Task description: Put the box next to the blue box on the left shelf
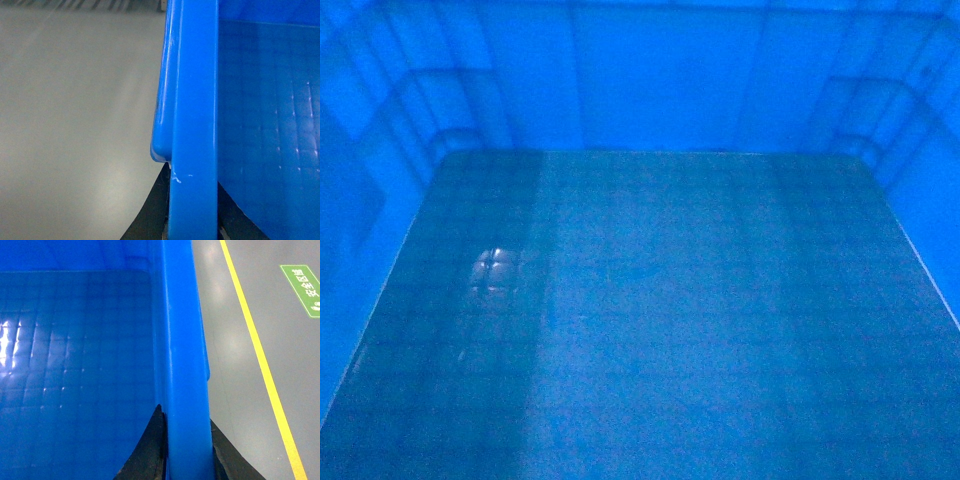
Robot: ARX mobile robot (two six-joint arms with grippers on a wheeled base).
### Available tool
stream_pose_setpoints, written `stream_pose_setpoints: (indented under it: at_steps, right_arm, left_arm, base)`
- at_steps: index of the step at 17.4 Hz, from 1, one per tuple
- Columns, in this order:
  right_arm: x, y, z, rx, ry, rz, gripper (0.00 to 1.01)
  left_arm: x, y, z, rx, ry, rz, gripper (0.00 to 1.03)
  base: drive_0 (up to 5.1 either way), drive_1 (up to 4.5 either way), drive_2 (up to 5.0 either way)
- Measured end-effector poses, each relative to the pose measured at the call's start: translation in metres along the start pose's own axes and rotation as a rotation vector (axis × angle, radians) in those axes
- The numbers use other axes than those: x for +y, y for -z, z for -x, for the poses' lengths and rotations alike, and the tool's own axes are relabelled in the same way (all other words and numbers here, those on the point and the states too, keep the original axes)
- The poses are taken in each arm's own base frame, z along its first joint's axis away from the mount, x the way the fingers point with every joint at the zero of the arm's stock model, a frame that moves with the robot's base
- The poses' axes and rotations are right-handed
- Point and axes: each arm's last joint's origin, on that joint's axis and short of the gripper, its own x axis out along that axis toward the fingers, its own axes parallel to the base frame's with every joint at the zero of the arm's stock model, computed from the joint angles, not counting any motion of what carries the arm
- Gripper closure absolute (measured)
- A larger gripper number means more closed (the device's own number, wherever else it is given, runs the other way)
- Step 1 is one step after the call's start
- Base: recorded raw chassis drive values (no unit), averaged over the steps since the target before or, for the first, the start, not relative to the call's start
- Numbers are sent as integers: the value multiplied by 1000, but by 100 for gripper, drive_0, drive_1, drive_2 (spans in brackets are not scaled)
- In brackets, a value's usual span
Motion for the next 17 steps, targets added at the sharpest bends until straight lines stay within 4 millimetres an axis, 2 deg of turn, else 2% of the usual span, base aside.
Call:
stream_pose_setpoints:
  at_steps: [17]
  right_arm:
    - [0,0,0,0,1,0,91]
  left_arm:
    - [0,0,0,1,0,0,95]
  base:
    - [7,416,-402]
